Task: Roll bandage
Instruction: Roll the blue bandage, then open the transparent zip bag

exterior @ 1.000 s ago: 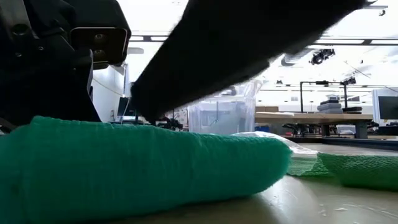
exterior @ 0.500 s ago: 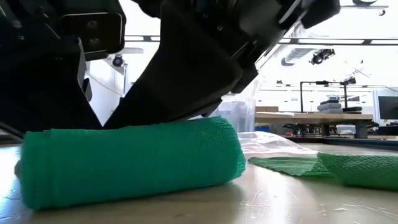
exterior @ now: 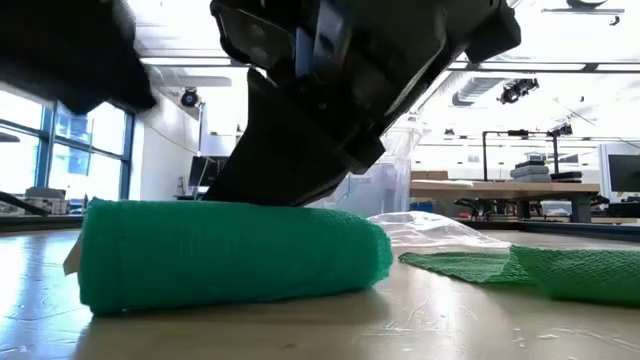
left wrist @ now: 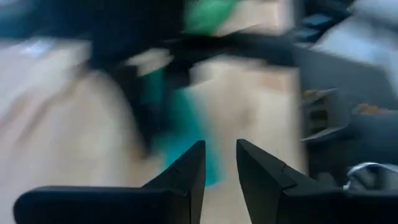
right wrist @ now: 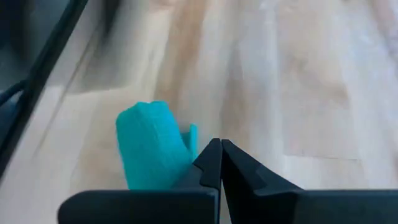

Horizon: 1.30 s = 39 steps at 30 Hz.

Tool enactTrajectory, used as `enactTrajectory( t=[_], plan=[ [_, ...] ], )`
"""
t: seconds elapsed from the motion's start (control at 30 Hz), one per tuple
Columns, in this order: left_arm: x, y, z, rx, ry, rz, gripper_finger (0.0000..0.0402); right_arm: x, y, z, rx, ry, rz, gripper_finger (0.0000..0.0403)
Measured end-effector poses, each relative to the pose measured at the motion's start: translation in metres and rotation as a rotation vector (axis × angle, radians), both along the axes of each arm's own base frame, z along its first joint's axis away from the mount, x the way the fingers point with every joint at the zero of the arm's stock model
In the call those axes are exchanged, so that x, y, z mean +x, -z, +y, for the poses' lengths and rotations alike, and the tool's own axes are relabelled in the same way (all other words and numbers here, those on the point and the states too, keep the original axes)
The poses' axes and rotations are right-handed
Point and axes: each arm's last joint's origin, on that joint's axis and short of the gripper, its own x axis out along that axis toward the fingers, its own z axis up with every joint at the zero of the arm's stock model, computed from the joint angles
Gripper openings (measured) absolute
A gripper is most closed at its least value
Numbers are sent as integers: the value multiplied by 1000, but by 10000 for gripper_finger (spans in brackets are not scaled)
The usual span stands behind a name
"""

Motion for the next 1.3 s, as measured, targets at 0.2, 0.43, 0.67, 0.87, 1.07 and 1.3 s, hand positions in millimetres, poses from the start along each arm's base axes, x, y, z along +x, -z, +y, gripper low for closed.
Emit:
enactTrajectory(
  t=[0.2, 0.43, 0.67, 0.87, 1.07, 1.3],
  plan=[
    [10, 23, -9, 8, -30, -68, 65, -2, -18, -2, -28, 60, -45, 0],
    [19, 55, -4, -11, -112, -10, 48, -20, -57, 2, -108, 91, -50, 0],
    [29, 57, 22, 74, -200, 34, 44, -41, -60, 19, -155, 34, 30, 0],
    [23, 28, 43, 127, -262, 88, 44, -63, -55, 25, -311, 90, 136, 0],
    [5, 1, 52, 194, -262, 129, 44, -69, -62, 23, -411, -10, 155, 6],
    [-11, -11, 40, 150, -241, 113, 44, -54, -57, 7, -303, -176, 137, 80]
  ],
)
